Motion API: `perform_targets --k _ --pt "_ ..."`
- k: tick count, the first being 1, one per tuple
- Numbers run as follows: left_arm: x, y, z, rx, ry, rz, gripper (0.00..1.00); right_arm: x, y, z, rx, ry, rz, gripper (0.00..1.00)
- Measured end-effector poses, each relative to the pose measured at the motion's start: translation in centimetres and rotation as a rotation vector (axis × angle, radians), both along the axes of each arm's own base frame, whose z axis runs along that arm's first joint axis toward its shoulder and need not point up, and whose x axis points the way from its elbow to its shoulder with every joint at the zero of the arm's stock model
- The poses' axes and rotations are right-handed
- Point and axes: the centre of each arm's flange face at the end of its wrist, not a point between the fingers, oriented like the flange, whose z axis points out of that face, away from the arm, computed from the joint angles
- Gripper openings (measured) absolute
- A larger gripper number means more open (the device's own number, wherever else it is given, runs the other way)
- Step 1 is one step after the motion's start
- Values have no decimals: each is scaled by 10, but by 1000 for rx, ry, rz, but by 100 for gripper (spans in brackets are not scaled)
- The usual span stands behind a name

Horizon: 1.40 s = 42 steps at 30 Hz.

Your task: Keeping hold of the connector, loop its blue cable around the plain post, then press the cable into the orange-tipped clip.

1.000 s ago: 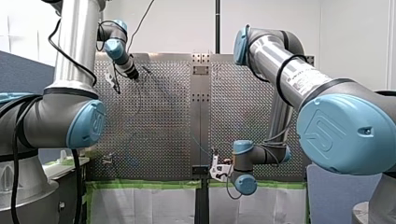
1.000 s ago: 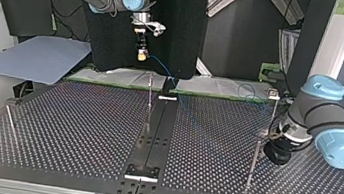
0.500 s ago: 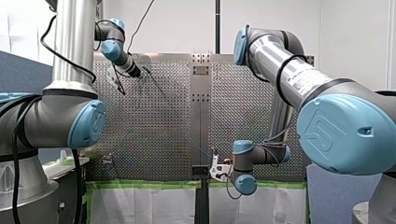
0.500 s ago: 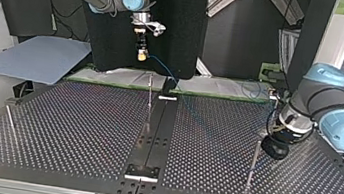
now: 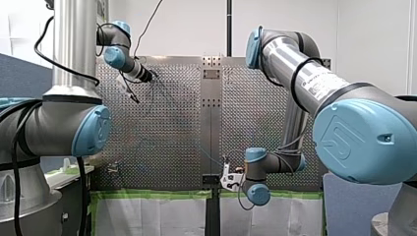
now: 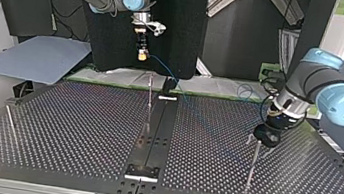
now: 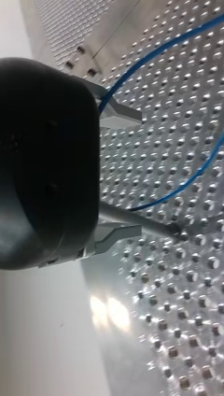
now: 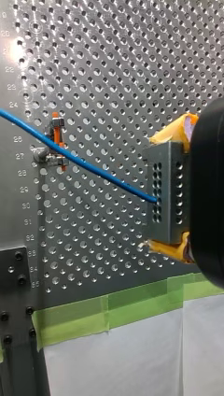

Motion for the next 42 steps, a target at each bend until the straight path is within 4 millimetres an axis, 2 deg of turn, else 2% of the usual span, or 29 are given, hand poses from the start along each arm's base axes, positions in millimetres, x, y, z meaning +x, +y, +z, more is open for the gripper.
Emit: perform_targets --k 10,20,28,34,42 --pt "-11 -5 -2 -84 -36 1 100 0 1 0 3 2 1 0" --pt "-25 2 -32 -140 7 58 100 1 2 -1 6 4 4 0" --pt "-40 6 -26 -127 -23 98 100 1 2 -1 6 4 4 0" --pt "-59 0 -24 -141 -54 84 100 1 2 -1 6 4 4 0" --pt "-84 6 -18 -134 -82 127 100 1 2 -1 6 1 4 0"
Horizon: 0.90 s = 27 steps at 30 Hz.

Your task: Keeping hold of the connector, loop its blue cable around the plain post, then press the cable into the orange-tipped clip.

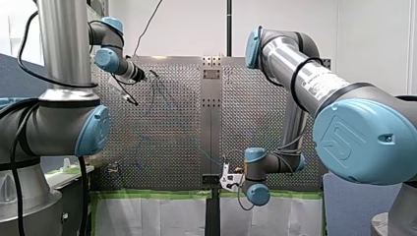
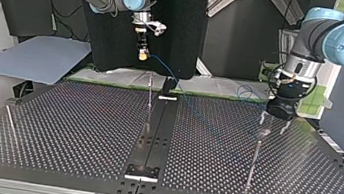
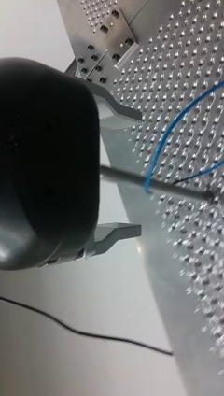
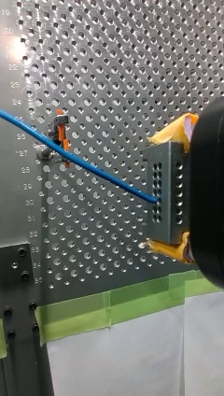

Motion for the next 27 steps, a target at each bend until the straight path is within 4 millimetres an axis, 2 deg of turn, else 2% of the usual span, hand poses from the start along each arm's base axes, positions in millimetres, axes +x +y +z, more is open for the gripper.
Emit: perform_targets --k 6,14,27 --pt "-12 5 36 58 -47 55 100 0 -1 0 0 -6 2 0" --pt "-28 -5 84 135 -97 95 100 -1 -3 0 10 -16 6 0" --pt "-23 -38 108 251 -46 99 100 1 -3 0 17 -25 25 0"
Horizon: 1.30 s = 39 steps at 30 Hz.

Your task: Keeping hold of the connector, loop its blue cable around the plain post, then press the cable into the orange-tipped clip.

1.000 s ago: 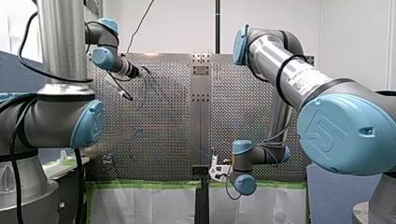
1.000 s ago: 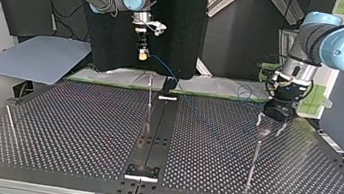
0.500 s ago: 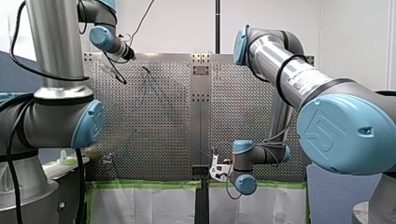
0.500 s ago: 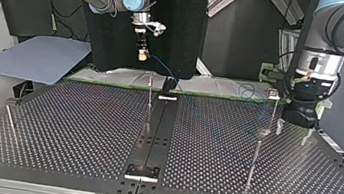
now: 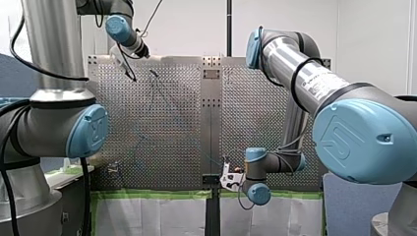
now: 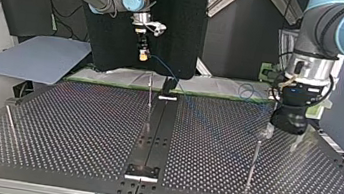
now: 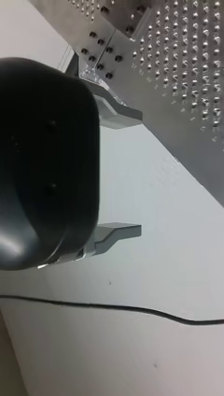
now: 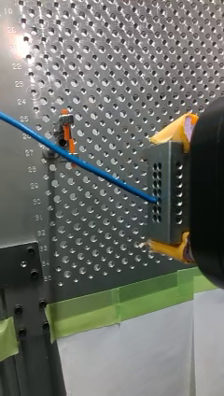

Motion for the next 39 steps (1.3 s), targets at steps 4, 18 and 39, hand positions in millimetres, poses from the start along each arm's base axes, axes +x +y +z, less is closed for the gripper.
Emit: perform_targets --k 4,18,39 --pt "-7 -12 15 40 1 1 100 1 -1 1 1 -6 10 0" --pt "-41 -53 25 208 97 -5 100 3 1 1 0 -5 17 0" --pt "-31 -42 -6 472 292 135 100 5 1 1 -7 -9 19 0"
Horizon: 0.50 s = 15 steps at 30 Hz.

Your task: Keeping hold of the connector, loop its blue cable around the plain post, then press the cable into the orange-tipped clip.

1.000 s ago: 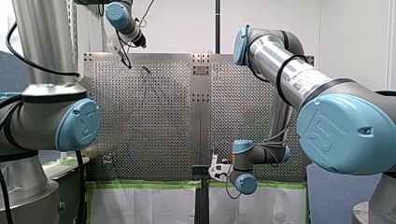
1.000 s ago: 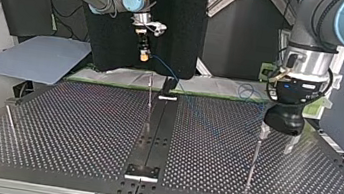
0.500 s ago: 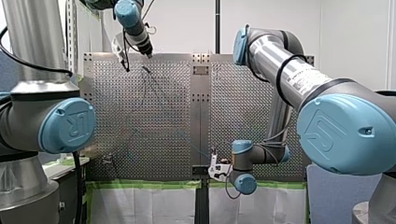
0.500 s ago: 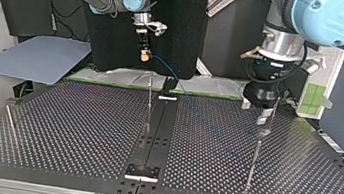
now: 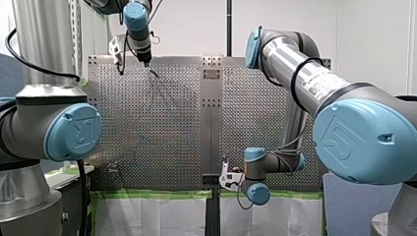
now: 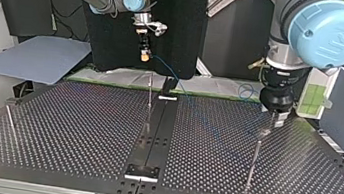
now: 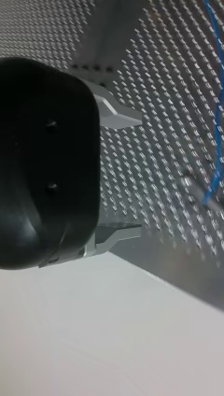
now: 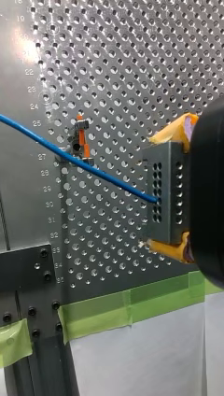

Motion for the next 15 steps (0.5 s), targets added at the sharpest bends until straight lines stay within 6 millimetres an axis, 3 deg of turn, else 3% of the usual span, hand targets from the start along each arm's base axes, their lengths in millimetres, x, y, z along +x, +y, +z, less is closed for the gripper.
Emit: perform_targets --k 8,15 --pt "11 5 24 64 -51 -29 100 1 -1 0 -2 -3 1 0" --pt "17 7 22 129 -20 -57 100 1 -1 1 -3 -2 2 0"
